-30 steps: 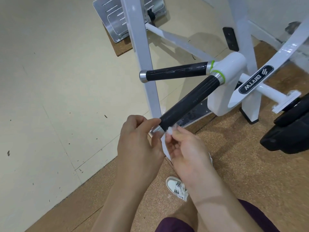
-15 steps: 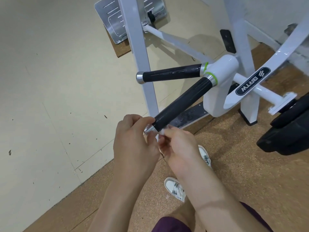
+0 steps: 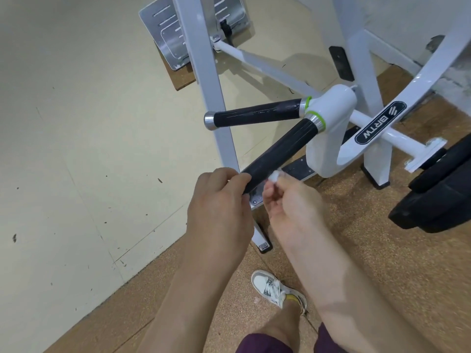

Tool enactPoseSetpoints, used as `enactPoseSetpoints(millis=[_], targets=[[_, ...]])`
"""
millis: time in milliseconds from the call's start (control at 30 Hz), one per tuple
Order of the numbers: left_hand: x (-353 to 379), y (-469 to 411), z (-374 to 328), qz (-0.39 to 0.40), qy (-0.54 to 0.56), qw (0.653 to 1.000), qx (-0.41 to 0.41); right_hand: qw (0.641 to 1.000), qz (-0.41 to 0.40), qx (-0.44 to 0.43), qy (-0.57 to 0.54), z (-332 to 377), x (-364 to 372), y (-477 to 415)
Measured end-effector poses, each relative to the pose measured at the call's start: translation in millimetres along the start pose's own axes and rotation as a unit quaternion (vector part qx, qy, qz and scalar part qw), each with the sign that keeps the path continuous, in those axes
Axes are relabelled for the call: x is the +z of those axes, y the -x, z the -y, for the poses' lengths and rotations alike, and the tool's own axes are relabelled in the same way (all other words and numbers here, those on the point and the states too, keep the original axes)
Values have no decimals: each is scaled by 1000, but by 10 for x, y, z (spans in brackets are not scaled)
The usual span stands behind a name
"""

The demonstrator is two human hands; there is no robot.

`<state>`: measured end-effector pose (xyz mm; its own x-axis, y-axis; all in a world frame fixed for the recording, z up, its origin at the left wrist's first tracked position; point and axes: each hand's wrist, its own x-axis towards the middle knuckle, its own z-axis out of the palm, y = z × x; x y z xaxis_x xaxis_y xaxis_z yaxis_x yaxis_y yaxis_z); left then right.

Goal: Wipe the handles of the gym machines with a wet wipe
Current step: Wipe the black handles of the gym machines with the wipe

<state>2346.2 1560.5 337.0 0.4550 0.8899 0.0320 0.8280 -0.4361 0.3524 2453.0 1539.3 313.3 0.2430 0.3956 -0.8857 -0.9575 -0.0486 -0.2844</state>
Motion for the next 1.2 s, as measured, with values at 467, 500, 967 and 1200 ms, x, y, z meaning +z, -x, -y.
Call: enactPoseSetpoints(millis=[467,500,967,1200], targets=[[290,111,-418,46,52,995,-72,979,130,0,154,119,-205,-5],[296,115,-414,52,65,993,-82,984,104,-6,148,112,-182,-24],[237,-417,-327,14,-14,1000,-3,987,17,-98,127,166,-112,-188],[242,-496,-352,-20,-37,999,16,961,-22,-206,182,59,-80,-256]])
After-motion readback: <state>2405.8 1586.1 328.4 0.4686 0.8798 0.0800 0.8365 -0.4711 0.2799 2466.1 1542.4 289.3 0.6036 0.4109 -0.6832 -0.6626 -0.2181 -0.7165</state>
